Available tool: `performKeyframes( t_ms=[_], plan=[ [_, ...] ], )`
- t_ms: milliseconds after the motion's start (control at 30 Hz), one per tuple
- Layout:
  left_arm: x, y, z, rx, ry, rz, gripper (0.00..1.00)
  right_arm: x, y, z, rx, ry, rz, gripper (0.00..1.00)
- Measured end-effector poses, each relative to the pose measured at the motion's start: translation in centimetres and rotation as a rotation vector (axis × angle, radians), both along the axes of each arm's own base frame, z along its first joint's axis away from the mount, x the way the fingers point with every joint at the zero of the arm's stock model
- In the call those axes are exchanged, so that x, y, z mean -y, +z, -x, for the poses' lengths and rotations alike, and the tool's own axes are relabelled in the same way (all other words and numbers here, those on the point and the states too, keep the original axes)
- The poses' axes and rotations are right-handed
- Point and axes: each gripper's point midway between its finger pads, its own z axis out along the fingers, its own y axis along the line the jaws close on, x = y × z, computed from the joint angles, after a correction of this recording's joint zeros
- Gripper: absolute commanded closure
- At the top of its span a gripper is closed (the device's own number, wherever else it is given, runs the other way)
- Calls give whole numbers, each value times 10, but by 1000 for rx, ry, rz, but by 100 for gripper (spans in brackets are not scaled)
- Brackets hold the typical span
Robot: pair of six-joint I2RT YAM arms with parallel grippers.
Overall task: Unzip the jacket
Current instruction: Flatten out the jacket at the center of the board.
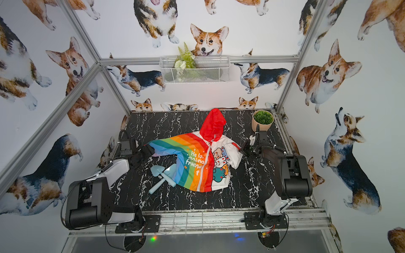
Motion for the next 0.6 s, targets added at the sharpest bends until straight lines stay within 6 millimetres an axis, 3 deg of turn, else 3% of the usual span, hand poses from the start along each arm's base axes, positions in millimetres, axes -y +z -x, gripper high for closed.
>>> performKeyframes(
  t_ms=[167,267,367,500,533,600],
  plan=[
    [-3,4,0,12,10,-12,13,12,47,8,162,-56,73,100],
    [-5,2,0,4,18,-17,10,43,64,17,222,-190,191,100],
    [-10,-1,1,-11,33,-23,9,76,69,36,231,-346,291,100],
    [-16,-5,4,-30,53,-31,7,117,59,66,192,-544,393,100],
    [-17,-6,4,-37,57,-34,6,126,56,72,174,-582,411,98],
    [-20,-9,4,-56,67,-40,4,137,50,78,135,-631,442,68]
  ],
)
